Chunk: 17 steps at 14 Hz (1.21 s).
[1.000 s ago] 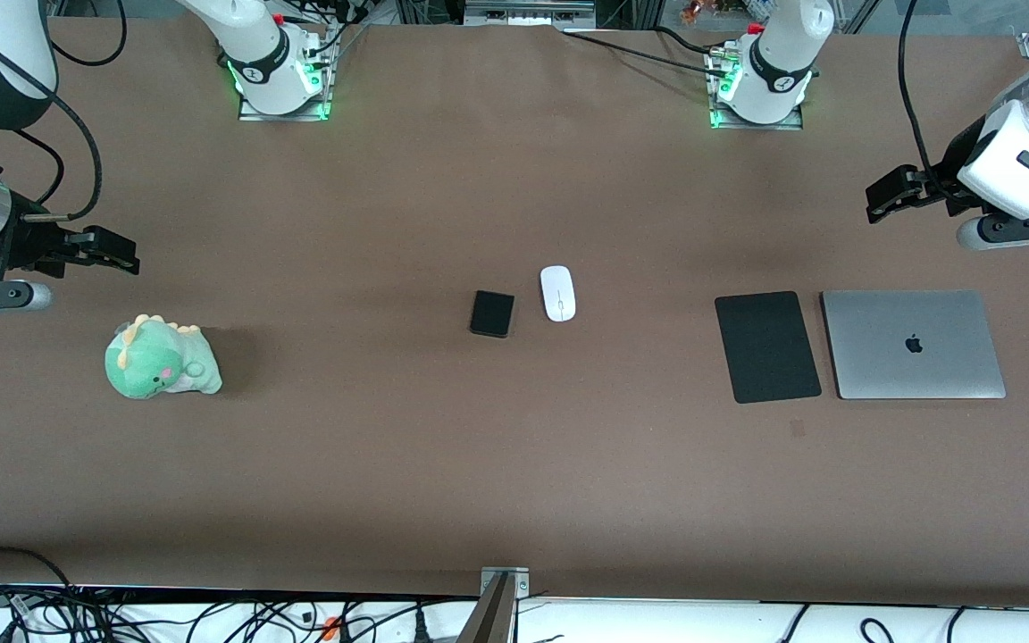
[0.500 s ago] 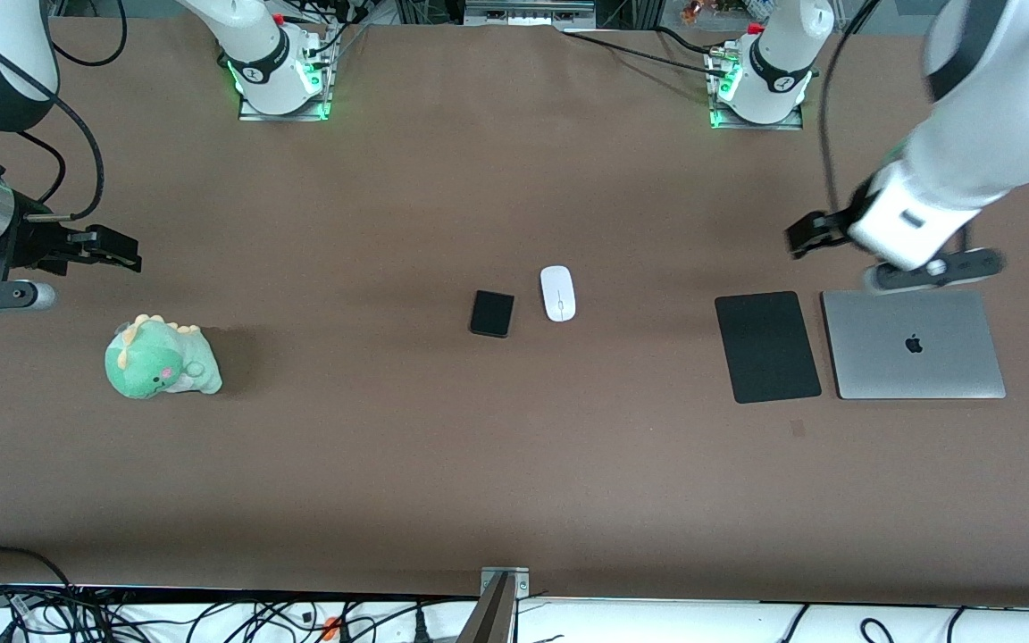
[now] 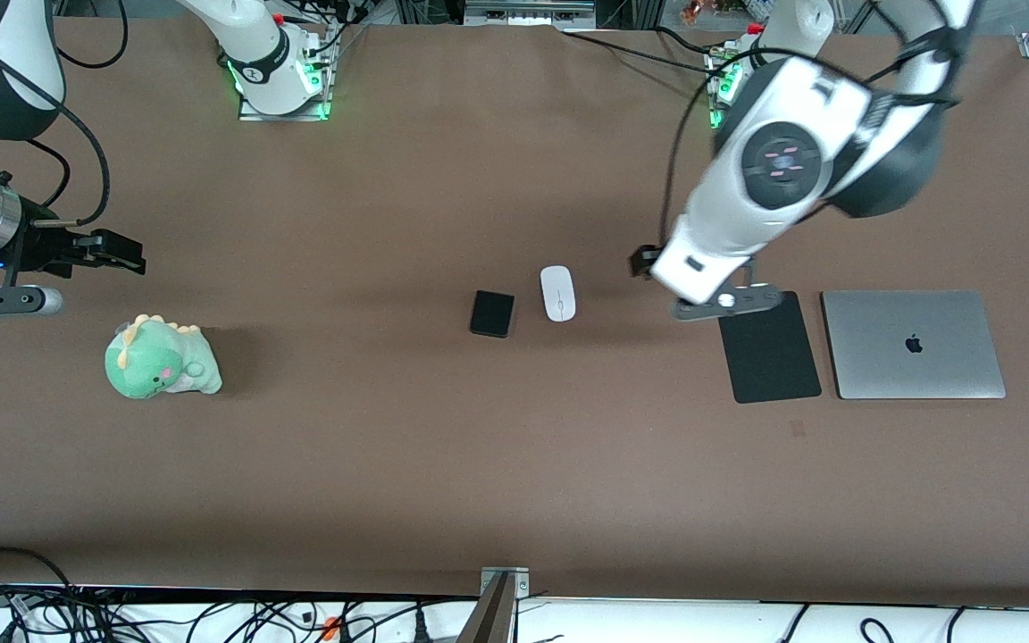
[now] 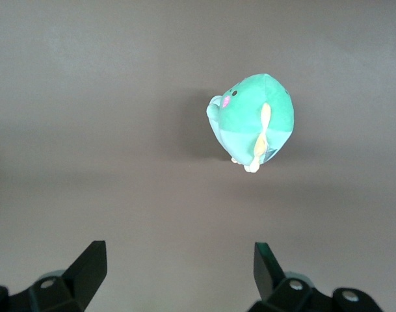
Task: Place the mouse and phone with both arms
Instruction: 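Reach the left gripper over the white mouse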
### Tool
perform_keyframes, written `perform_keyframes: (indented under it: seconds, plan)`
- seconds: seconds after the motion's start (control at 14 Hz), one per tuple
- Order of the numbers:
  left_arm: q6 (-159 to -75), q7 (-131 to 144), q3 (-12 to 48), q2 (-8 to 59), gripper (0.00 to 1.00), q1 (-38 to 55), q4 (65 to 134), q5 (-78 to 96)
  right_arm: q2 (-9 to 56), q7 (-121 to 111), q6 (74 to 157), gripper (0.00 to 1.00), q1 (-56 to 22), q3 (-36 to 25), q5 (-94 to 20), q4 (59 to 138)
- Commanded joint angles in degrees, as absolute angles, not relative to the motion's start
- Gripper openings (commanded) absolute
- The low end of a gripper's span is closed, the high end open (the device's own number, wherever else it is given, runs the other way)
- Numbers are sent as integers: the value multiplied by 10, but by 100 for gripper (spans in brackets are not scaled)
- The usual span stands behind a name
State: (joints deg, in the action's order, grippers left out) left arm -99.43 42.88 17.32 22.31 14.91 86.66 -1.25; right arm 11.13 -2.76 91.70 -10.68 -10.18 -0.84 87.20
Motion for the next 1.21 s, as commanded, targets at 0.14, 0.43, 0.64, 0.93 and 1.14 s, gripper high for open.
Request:
perform_keyframes:
  seconds: [0.14,0.43,0.64,0.93,1.14]
  plan:
    - [-1049,523,170,312,100,222,851,-44,110,-34,911,100,-105,-100,-4,872]
    - [-1124,568,170,365,100,257,881,-75,110,-32,897,100,-106,-100,-5,872]
    - [-1199,574,170,380,100,263,922,-75,110,-31,897,100,-106,-100,-6,872]
    - [-1212,575,170,405,100,264,925,-75,114,-32,896,100,-105,-101,-6,872]
    - [-1235,580,170,424,100,265,925,-74,115,-31,887,100,-104,-101,-6,872]
